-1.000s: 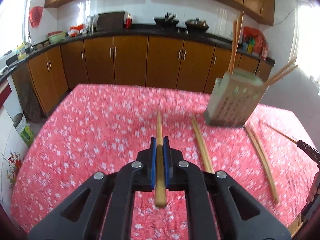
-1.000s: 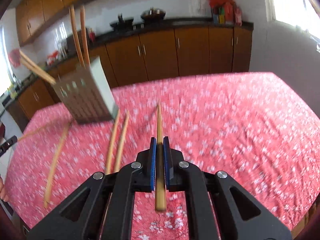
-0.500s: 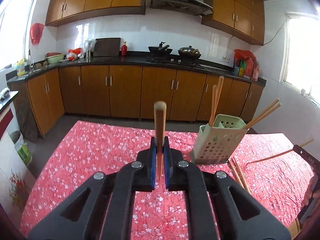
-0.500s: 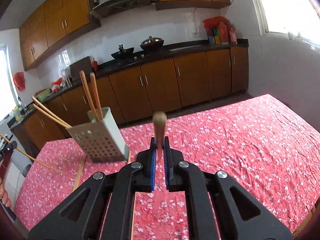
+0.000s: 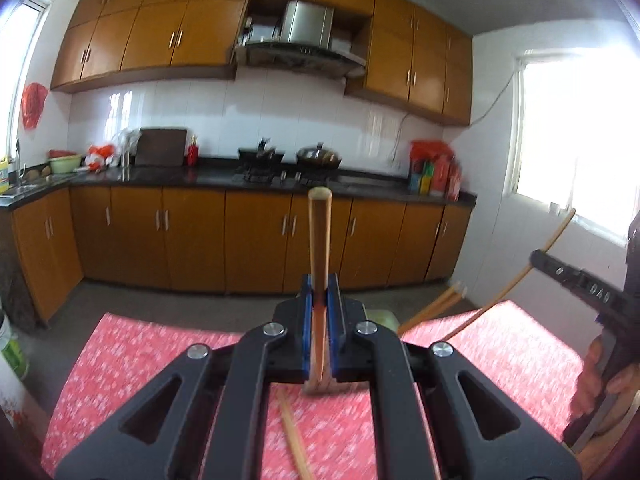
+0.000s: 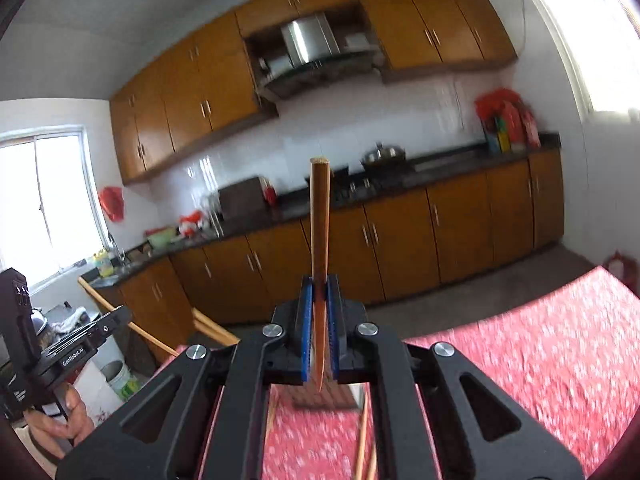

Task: Organize utensils
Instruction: 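Open the left tool into the holder while the right tool releases its chopstick, then lower both open tools toward loose bamboo chopsticks on the cloth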

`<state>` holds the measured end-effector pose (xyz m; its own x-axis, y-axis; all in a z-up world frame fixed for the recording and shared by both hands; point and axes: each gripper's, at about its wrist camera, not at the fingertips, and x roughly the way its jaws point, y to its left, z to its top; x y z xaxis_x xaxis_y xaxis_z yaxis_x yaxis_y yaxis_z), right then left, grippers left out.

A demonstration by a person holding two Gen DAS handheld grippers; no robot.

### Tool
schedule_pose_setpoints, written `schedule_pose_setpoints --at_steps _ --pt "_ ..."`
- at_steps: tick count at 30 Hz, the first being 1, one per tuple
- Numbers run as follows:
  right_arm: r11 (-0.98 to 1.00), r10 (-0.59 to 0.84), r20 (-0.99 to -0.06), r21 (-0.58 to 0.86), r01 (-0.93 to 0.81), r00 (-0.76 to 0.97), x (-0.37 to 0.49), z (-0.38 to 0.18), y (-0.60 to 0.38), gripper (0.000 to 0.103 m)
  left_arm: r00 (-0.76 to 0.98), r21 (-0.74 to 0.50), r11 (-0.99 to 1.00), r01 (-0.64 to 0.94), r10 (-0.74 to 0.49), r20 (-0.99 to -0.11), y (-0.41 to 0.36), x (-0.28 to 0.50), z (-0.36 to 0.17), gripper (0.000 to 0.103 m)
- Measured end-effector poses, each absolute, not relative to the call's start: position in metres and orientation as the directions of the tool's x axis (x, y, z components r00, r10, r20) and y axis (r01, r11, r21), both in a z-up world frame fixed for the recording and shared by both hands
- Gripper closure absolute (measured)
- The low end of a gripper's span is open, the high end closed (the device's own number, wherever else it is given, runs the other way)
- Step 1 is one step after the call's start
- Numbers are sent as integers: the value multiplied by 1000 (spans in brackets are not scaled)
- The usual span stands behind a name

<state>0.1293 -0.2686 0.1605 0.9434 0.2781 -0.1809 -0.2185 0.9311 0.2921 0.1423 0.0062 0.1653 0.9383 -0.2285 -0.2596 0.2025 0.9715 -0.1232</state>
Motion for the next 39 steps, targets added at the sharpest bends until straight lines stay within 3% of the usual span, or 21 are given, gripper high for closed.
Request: schedule_pose_setpoints --at_steps 4,8,18,19,21,23,30,32,35,39 --pt "938 253 -130 276 -210 959 145 171 -255 95 957 -144 970 197 -222 -187 -6 155 182 95" --pt "959 216 -133 218 -184 967 167 167 -236 95 964 -164 971 176 -203 -169 -17 181 180 95" --pt "959 243 -288 217 -184 926 210 125 -218 94 939 -135 981 141 -176 -297 -35 239 129 95" --pt "960 242 -291 213 -184 926 210 125 -218 93 938 -136 981 140 -176 -298 -34 238 128 93" --pt "963 232 -292 205 -176 928 207 127 -219 78 939 -139 981 138 -174 -297 -32 237 128 89" --pt "964 224 -280 207 -170 933 201 130 -223 70 942 -146 980 135 -172 -287 -29 233 131 86" --pt "970 169 -238 211 -119 956 169 145 -251 61 960 -162 981 108 -145 -240 0 190 144 70" --pt "980 110 -248 192 -62 963 154 139 -265 51 961 -150 985 87 -123 -248 11 176 140 66" --pt "988 29 -293 154 17 956 142 118 -283 45 952 -124 991 55 -90 -293 27 159 120 64" --pt "988 -6 -443 133 72 896 148 68 -297 46 899 -75 997 -3 -31 -436 46 155 63 62"
